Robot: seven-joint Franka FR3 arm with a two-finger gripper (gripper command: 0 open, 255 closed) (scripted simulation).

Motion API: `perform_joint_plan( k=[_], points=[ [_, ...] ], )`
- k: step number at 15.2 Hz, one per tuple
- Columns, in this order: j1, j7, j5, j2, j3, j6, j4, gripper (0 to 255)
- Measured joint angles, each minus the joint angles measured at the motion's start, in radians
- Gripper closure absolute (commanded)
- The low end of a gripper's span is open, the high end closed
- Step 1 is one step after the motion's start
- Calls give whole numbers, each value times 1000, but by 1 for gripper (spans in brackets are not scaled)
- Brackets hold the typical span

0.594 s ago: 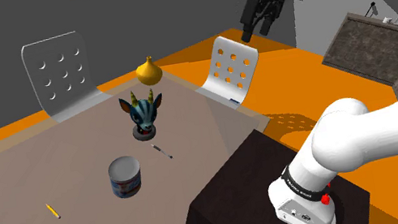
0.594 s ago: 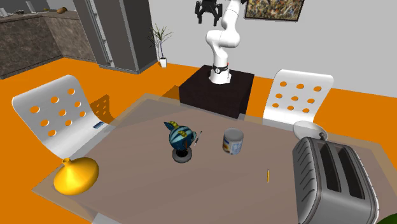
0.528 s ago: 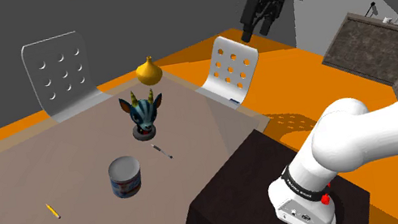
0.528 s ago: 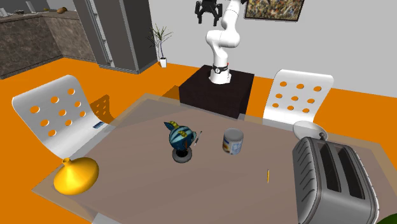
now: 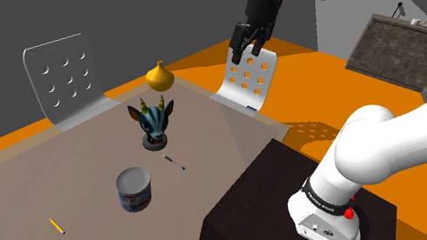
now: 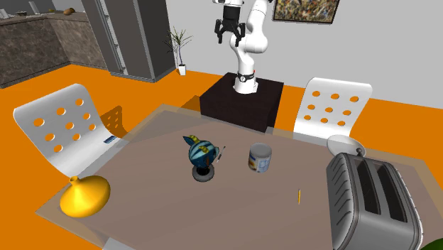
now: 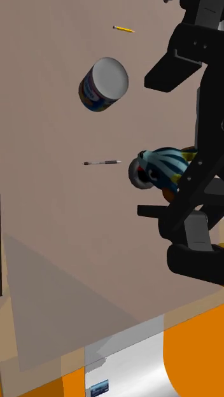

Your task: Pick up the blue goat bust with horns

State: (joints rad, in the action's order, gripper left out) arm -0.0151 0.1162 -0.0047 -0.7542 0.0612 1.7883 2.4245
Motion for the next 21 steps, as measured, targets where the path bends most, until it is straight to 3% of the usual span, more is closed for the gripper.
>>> perform_joint_plan(
  k=[10, 21],
  points=[
    [-1, 28, -8, 262, 33, 439, 85, 0],
    [-29, 103, -102, 684, 72, 835, -38, 0]
  ],
)
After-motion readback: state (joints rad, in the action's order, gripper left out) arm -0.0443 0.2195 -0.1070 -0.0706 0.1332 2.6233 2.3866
